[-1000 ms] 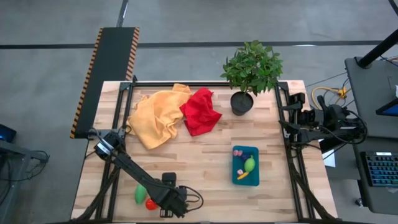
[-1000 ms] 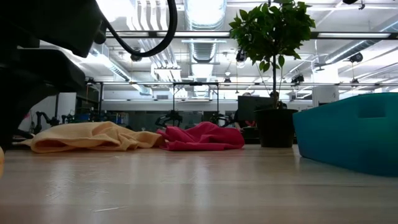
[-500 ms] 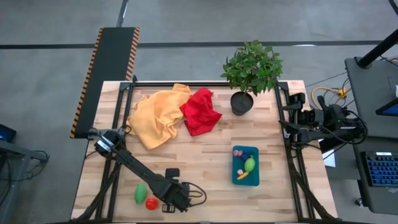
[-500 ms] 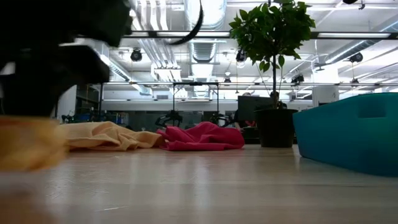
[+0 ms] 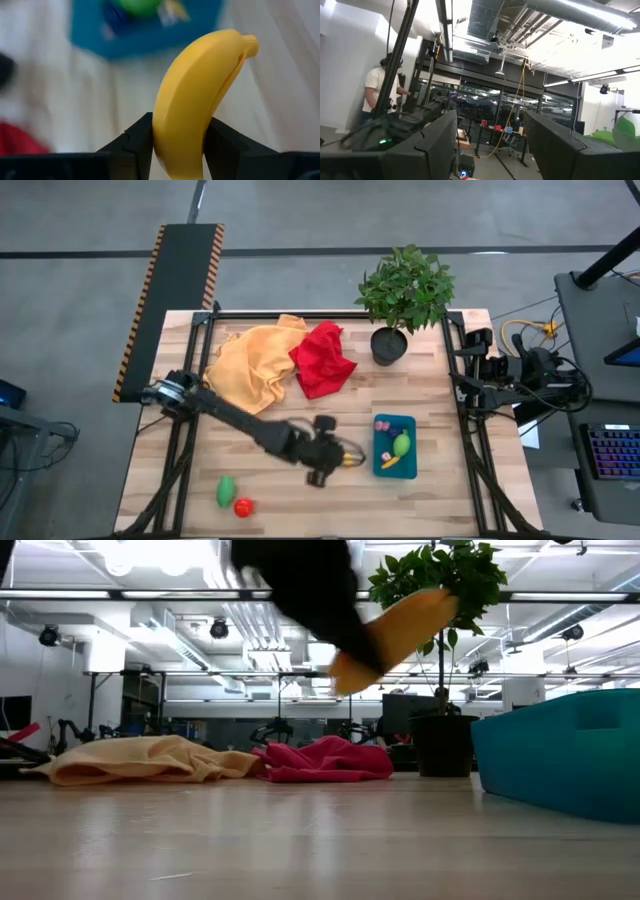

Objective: Pick and placing Produce into tupperware
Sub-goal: Put the banana into the blue bin, then put the corn into the blue bin

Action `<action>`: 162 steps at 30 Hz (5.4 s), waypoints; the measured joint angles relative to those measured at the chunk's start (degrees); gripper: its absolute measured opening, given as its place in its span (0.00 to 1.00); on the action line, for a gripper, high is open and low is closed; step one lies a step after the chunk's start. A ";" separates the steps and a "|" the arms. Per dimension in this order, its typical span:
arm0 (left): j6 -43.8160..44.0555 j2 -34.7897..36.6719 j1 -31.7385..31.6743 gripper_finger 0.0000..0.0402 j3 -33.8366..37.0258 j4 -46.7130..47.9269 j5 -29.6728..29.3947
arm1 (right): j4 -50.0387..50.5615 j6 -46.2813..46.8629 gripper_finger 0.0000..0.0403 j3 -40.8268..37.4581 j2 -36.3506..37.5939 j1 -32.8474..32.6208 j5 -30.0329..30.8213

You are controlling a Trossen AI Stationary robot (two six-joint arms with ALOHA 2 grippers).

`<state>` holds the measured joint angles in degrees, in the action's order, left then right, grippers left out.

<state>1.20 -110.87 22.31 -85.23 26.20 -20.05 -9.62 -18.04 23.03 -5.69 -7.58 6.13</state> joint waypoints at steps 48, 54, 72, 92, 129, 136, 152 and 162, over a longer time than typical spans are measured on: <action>-17.91 -17.31 -11.87 0.41 -7.65 -45.44 20.88 | -0.03 -1.29 0.56 0.02 0.00 -0.01 0.00; -17.89 -17.29 -12.05 0.46 -7.72 -45.56 20.87 | -0.03 -1.27 0.56 0.02 0.00 -0.02 0.00; -6.61 -7.81 -11.31 0.46 -7.76 -25.52 21.07 | 0.52 -1.09 0.56 0.02 0.00 -0.02 0.00; 60.07 23.77 -1.07 0.46 -7.19 35.06 1.46 | 0.38 -0.89 0.56 0.02 0.00 -0.02 0.00; 124.09 3.26 24.89 0.60 -6.97 50.89 22.77 | -3.06 -2.16 0.56 1.07 -0.02 -0.02 -0.02; 128.35 3.85 24.92 0.70 -6.77 53.76 23.78 | -2.86 -2.15 0.56 1.07 -0.02 -0.02 -0.02; 130.52 3.85 24.80 0.70 1.21 54.76 24.36 | -2.89 -1.95 0.56 1.07 -0.02 -0.02 -0.04; 130.54 3.89 25.06 0.70 6.89 46.36 29.07 | -2.91 -1.92 0.56 1.07 -0.02 -0.02 -0.07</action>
<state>131.74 -106.98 47.37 -78.34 72.56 9.02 -12.53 -19.97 24.10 -5.72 -7.60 6.07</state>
